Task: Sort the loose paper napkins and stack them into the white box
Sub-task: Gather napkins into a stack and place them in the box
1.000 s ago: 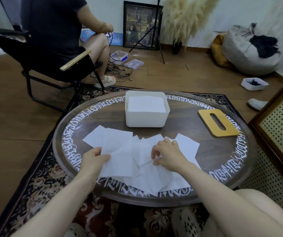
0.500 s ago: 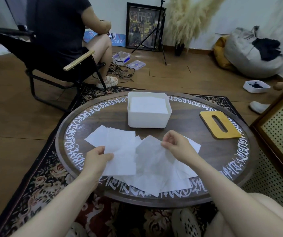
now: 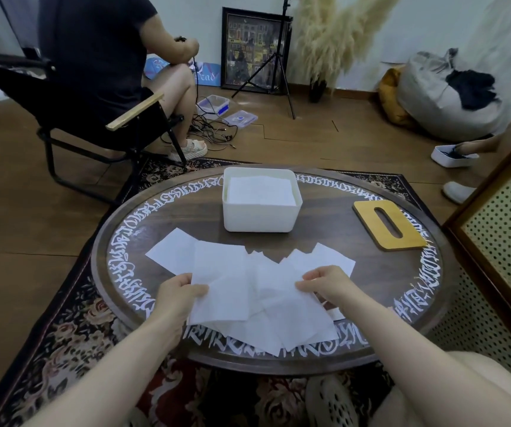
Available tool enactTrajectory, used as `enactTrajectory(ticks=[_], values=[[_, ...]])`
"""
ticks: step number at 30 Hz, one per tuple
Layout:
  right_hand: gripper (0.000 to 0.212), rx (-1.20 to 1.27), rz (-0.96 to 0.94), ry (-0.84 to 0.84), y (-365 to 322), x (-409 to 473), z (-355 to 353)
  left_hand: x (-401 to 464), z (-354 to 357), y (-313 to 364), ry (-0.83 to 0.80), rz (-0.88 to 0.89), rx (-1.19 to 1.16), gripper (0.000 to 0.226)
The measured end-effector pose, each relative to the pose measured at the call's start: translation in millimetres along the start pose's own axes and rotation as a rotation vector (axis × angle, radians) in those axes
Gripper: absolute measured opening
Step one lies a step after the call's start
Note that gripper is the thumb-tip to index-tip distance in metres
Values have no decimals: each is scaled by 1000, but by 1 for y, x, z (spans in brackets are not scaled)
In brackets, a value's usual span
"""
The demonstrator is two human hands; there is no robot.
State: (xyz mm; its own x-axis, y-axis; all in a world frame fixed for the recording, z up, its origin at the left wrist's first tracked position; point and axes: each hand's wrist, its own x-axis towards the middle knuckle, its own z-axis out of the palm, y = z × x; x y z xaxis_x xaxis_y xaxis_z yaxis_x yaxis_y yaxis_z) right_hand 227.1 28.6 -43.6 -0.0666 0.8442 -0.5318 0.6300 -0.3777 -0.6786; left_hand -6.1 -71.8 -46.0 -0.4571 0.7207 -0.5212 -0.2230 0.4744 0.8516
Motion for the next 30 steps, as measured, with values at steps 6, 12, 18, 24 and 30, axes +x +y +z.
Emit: enactTrajectory(ticks=[6,12,18,24,30], values=[[14,-362,-115,89,-1,-1,-2,1,6,4,-10,33,-24,24],[13,-114,-209,80,-13,-8,-12,0,13,7,5,65,7,27],[13,243,-280,-56,-20,-19,-15,4,15,5,39,86,-1,20],[10,398,-234,-158,-23,-20,3,2,27,-1,-100,48,-14,21],[9,384,-223,-119,-31,-29,25,-1,43,-2,-237,8,-139,20]])
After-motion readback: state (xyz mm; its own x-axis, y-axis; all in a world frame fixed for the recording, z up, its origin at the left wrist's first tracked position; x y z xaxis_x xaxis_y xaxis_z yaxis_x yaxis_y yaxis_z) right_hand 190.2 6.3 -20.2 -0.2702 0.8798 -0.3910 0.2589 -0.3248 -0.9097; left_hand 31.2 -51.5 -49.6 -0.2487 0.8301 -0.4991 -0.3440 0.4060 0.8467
